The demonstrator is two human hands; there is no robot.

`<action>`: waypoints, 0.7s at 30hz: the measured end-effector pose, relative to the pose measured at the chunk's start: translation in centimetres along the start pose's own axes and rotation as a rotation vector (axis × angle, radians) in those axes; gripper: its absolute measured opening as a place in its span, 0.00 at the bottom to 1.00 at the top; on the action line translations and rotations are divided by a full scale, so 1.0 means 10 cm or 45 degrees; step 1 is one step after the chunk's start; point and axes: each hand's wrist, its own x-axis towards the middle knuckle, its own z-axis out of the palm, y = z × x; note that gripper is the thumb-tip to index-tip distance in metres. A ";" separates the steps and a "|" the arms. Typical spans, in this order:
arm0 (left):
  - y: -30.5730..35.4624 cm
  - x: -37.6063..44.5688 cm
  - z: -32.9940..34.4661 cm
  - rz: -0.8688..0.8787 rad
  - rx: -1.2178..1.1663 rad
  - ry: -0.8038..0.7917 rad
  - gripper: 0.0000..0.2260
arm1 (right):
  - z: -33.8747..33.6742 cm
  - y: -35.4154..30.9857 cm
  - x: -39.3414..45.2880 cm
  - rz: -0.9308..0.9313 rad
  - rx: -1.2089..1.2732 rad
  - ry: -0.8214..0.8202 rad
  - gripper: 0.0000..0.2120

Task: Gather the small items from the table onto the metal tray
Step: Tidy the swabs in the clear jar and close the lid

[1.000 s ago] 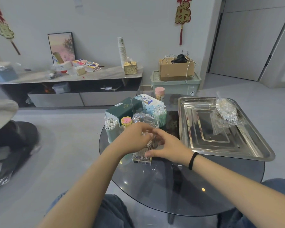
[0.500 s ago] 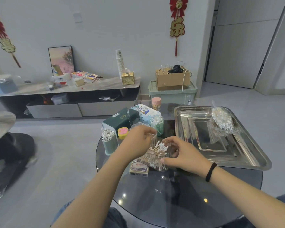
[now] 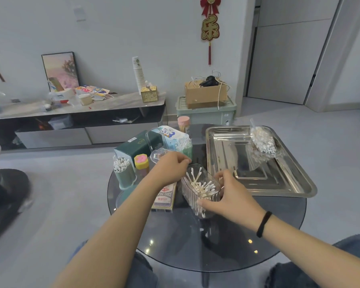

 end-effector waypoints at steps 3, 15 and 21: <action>-0.03 0.03 0.03 -0.001 0.005 0.018 0.14 | 0.07 0.00 0.07 -0.063 -0.013 -0.030 0.46; -0.29 -0.15 -0.11 0.034 -0.026 0.215 0.13 | 0.11 -0.23 0.31 -0.184 -0.390 -0.064 0.46; -0.42 0.07 -0.32 -0.062 0.067 0.417 0.13 | 0.11 -0.39 0.62 -0.210 -0.320 -0.094 0.40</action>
